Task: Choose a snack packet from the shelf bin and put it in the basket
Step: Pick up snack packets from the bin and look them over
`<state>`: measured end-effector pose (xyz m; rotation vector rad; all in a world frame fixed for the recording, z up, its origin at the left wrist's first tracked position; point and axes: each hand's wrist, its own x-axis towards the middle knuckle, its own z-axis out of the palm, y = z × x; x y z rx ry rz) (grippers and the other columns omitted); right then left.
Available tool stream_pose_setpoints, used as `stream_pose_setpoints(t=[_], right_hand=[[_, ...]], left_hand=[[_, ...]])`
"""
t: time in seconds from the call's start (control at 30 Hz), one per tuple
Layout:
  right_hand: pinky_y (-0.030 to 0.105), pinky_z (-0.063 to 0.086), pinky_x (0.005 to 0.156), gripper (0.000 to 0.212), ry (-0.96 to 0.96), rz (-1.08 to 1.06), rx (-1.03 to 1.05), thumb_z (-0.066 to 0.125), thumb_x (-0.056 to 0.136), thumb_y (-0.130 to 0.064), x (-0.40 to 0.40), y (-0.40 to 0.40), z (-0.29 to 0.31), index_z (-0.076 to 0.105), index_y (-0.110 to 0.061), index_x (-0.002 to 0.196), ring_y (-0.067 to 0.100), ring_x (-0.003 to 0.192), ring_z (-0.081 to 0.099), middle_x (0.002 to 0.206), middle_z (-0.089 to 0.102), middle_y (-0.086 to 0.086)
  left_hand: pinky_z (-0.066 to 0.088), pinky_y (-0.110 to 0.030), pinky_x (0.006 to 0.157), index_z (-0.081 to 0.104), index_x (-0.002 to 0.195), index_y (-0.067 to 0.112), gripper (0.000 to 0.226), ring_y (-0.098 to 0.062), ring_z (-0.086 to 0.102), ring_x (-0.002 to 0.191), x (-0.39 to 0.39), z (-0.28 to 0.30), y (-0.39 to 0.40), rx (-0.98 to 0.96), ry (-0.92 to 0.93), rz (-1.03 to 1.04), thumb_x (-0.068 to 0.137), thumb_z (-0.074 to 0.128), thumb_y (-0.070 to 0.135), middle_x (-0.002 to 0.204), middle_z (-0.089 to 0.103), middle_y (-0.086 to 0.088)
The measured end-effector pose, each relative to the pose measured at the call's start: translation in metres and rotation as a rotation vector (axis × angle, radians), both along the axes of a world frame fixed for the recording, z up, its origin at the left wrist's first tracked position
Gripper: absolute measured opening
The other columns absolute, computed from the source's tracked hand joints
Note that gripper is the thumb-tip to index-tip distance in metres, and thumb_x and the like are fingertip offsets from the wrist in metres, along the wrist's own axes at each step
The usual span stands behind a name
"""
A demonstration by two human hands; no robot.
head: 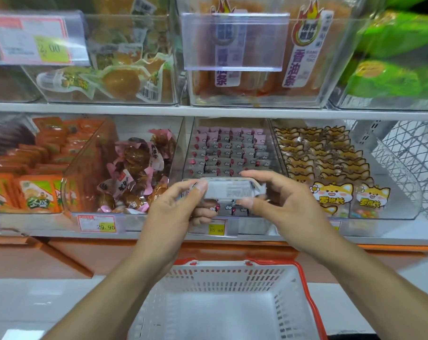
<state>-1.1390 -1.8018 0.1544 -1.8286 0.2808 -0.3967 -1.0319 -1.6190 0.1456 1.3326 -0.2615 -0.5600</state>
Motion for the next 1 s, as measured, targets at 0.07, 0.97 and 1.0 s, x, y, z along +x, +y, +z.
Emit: stream_pose_setpoints(t=[0.07,0.97,1.0], right_hand=[[0.034,0.062,0.083,0.045,0.009,0.002,0.174,0.074,0.077,-0.039,0.001,-0.002,-0.001,0.071,-0.031,0.121,0.025,0.091,0.075,0.102,0.077,0.003],[0.02,0.055,0.075,0.019,-0.231,-0.427,-0.175,0.076,0.09,-0.024,0.02,-0.044,0.01,0.068,-0.026,0.107,0.007,0.087,0.071,0.091,0.075,-0.009],[0.02,0.055,0.075,0.02,-0.225,-0.433,-0.208,0.077,0.09,-0.026,0.021,-0.047,0.009,0.066,-0.029,0.107,0.006,0.086,0.071,0.09,0.074,-0.011]], left_hand=[[0.06,-0.027,0.074,0.07,0.118,0.019,0.059,-0.017,0.07,0.074,0.002,-0.002,0.002,0.047,-0.085,-0.009,0.071,0.072,0.055,0.086,0.076,-0.009],[0.049,-0.01,0.073,0.076,0.084,0.03,0.008,0.002,0.065,0.082,-0.004,-0.016,-0.013,0.438,-0.636,0.023,0.091,0.073,0.027,0.08,0.073,0.018],[0.046,-0.009,0.076,0.076,0.085,0.031,0.008,0.002,0.063,0.088,-0.005,-0.018,-0.013,0.478,-0.717,-0.01,0.091,0.073,0.028,0.083,0.071,0.02]])
